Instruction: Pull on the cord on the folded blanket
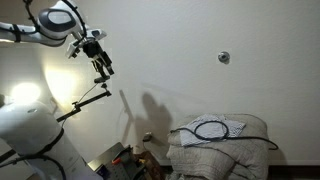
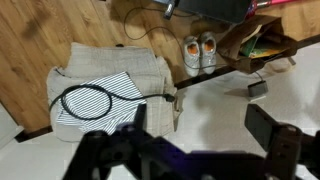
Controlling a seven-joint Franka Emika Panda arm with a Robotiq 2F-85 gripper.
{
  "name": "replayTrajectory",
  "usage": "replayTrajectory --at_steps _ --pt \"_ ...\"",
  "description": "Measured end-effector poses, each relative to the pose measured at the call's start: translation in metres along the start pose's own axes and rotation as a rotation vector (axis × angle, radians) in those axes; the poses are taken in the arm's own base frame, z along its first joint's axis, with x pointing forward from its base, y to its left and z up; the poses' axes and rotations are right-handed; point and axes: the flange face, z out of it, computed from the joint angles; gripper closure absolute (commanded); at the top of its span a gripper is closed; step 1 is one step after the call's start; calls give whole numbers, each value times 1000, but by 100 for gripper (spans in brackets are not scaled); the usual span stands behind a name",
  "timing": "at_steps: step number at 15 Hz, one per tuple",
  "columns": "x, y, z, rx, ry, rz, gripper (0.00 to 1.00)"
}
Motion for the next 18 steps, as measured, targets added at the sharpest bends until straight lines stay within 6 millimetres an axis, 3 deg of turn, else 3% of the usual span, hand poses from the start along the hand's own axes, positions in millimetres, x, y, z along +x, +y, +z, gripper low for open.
replayTrajectory --at_steps 3,10,18 --pt "6 6 12 30 -39 -43 0" --pt "7 3 17 32 -53 -72 0" --pt "7 -17 47 -23 -211 -412 0"
